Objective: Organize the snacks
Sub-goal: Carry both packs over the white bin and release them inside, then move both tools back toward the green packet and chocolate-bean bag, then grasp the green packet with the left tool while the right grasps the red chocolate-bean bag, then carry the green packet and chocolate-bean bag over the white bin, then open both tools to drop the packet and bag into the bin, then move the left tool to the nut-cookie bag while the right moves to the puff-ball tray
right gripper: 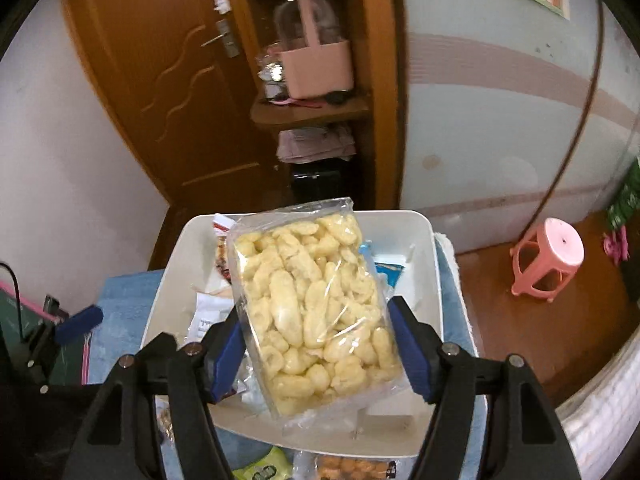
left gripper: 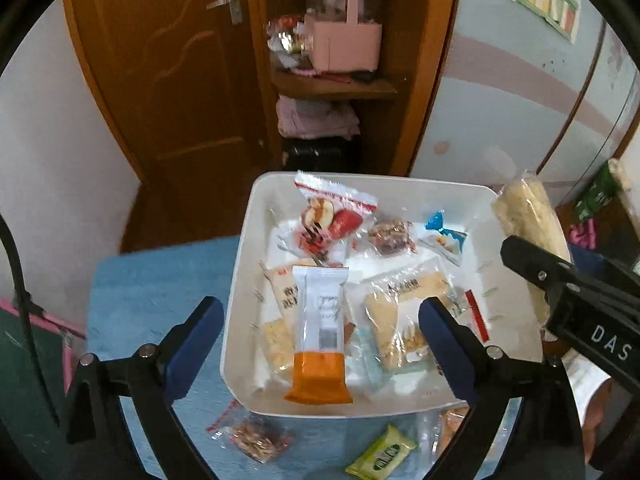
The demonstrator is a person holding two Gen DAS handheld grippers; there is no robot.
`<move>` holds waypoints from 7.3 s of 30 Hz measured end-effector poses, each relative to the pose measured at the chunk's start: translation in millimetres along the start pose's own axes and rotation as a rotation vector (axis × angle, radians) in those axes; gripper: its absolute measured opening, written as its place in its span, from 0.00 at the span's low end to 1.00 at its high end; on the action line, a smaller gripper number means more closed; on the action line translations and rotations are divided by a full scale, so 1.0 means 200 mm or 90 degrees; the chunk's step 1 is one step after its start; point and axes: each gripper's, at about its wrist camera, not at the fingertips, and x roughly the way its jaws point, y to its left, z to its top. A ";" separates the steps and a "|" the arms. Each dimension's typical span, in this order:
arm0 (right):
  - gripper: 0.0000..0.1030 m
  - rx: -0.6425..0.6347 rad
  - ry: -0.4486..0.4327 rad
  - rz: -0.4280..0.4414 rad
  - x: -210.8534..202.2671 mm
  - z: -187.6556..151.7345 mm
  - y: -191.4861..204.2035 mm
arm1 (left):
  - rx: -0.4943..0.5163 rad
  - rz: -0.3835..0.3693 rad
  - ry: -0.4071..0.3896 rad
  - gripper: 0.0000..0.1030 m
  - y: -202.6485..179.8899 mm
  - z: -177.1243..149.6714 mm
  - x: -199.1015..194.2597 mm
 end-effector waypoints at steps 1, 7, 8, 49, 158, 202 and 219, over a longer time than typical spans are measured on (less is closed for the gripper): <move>0.76 -0.004 -0.007 -0.003 -0.01 -0.01 0.00 | -0.007 0.001 0.005 0.95 0.01 0.00 0.01; 0.83 -0.037 -0.022 -0.004 -0.09 -0.03 -0.01 | -0.005 0.018 0.001 0.95 0.08 -0.08 -0.04; 0.83 -0.041 -0.023 -0.005 -0.11 -0.04 -0.01 | -0.004 0.021 -0.002 0.95 0.09 -0.10 -0.06; 0.83 -0.134 -0.054 -0.015 -0.89 -0.97 -0.06 | 0.092 -0.109 -0.082 0.95 -0.05 -0.87 -0.86; 0.43 -0.056 -0.058 -0.038 -0.21 0.05 0.07 | 0.034 0.090 -0.081 0.37 -0.03 0.06 -0.16; 0.87 -0.035 -0.042 -0.027 -0.48 -0.15 0.04 | 0.003 0.045 -0.057 0.98 0.16 -0.21 -0.52; 1.00 -0.074 -0.098 -0.051 -0.67 -0.46 -0.04 | 0.016 0.045 -0.033 0.98 0.39 -0.54 -0.57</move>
